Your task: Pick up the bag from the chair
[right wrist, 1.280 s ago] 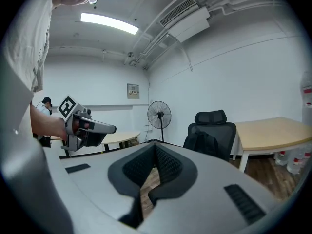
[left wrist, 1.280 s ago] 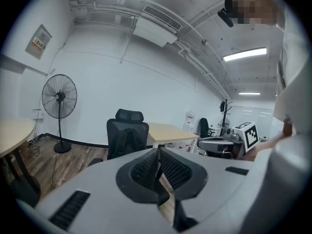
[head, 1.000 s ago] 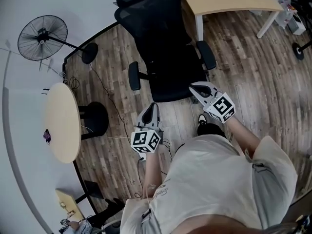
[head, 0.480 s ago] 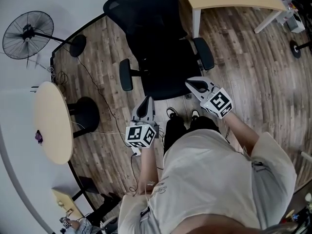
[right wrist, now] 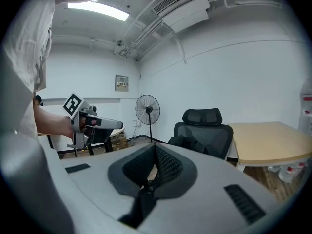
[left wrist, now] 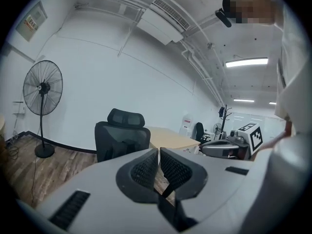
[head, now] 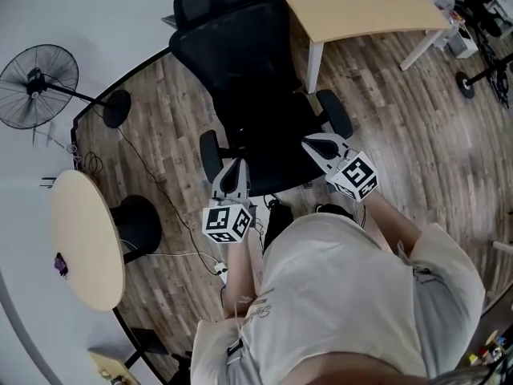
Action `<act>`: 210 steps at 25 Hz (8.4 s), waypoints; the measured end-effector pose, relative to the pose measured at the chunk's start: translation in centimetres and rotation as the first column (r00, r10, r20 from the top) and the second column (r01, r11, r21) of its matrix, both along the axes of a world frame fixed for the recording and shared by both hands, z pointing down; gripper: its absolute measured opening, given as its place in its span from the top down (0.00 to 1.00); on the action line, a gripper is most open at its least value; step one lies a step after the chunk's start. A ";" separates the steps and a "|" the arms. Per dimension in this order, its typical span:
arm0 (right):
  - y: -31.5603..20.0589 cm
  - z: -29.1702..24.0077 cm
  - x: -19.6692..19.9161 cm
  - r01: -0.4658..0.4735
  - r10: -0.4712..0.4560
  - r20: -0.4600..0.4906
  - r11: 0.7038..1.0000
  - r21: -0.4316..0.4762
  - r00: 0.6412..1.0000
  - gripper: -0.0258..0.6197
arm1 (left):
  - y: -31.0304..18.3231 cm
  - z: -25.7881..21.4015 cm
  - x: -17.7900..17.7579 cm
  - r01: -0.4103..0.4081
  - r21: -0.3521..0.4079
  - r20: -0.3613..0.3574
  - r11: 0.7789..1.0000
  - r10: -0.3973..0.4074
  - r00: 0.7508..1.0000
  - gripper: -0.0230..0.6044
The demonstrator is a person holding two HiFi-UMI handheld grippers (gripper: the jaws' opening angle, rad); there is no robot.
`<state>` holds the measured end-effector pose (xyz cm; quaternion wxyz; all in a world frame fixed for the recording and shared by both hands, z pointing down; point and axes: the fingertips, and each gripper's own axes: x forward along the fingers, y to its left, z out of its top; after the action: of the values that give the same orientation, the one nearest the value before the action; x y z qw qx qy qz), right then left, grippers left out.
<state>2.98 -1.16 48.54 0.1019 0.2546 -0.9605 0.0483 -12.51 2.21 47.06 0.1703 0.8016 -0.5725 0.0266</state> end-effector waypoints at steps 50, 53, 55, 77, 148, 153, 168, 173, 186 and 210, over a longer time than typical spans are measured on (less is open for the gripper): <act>-23.1 7.0 -3.3 -0.140 0.136 -0.053 0.985 -0.099 0.989 0.97 | -21.2 4.6 -6.3 -0.096 -0.131 0.076 0.987 0.107 0.991 0.93; -23.8 7.7 -3.7 -0.127 0.120 -0.074 0.986 -0.105 0.990 0.97 | -22.0 5.8 -6.7 -0.090 -0.153 0.073 0.984 0.102 0.992 0.93; -24.3 8.3 -4.1 -0.122 0.113 -0.088 0.987 -0.104 0.990 0.97 | -22.5 6.7 -7.1 -0.090 -0.163 0.066 0.983 0.102 0.993 0.93; -27.8 15.0 -7.3 -0.141 0.105 -0.167 0.965 -0.220 0.980 0.80 | -25.0 16.2 -11.0 -0.110 -0.336 -0.039 0.936 0.103 0.994 0.69; -26.0 11.6 -9.7 0.091 -0.112 -0.078 0.967 -0.238 0.991 0.88 | -27.0 10.4 -4.5 -0.391 -0.133 -0.252 0.911 0.351 0.902 0.88; -25.5 10.4 -9.8 0.087 -0.106 -0.069 0.968 -0.236 0.992 0.88 | -26.6 9.6 -4.9 -0.400 -0.127 -0.245 0.908 0.362 0.899 0.88; -24.7 4.6 -8.7 0.089 -0.097 -0.053 0.986 -0.143 0.994 0.88 | -25.2 4.5 -4.0 -0.436 -0.039 -0.209 0.899 0.420 0.883 0.88; -24.1 2.8 -8.4 0.093 -0.099 -0.054 0.990 -0.102 0.994 0.88 | -24.4 3.1 -3.6 -0.453 -0.017 -0.167 0.891 0.444 0.880 0.88; -22.4 -3.2 -7.5 0.095 -0.094 -0.026 0.995 0.016 0.995 0.89 | -22.9 -3.0 -2.9 -0.478 0.081 -0.073 0.875 0.483 0.872 0.88; -21.2 -12.0 -8.4 0.076 -0.088 0.071 0.984 0.161 0.994 0.90 | -21.9 -10.6 -3.9 -0.494 0.203 0.042 0.845 0.496 0.867 0.88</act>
<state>-5.39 -22.35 36.50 0.0456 0.2201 -0.9742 -0.0221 -16.45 -19.68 36.43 0.0768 0.9354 -0.3450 0.0047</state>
